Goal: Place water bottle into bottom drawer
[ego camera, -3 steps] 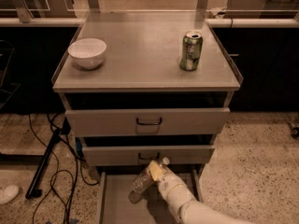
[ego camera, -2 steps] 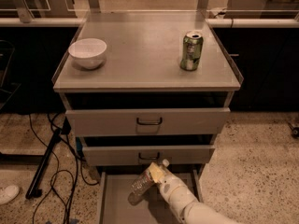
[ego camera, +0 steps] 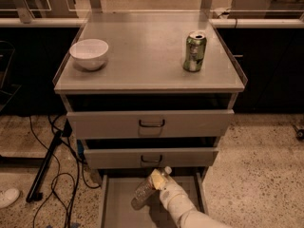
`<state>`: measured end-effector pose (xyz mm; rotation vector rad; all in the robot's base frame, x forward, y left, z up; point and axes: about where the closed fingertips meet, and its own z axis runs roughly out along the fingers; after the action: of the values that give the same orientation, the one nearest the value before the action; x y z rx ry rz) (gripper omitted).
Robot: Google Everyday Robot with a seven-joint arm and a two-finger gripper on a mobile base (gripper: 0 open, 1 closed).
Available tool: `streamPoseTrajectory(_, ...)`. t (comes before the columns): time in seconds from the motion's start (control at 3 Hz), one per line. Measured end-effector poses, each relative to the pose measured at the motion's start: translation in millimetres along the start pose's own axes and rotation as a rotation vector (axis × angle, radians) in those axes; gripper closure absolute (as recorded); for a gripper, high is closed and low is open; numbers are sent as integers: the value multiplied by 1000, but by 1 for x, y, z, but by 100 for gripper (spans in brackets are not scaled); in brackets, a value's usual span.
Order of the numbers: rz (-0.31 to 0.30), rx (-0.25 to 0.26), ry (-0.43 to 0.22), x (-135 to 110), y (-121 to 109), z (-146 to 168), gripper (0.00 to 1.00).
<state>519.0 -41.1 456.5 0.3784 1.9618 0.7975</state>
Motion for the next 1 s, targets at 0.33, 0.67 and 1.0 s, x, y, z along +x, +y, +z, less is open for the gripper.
streamPoseTrajectory(0.33,-2,7,-2,1,0,1,100)
streamPoseTrajectory(0.67,-9,26,2,9,0,3,100)
streamPoseTrajectory(1.0,-5,80,-42,34,-20,20,100)
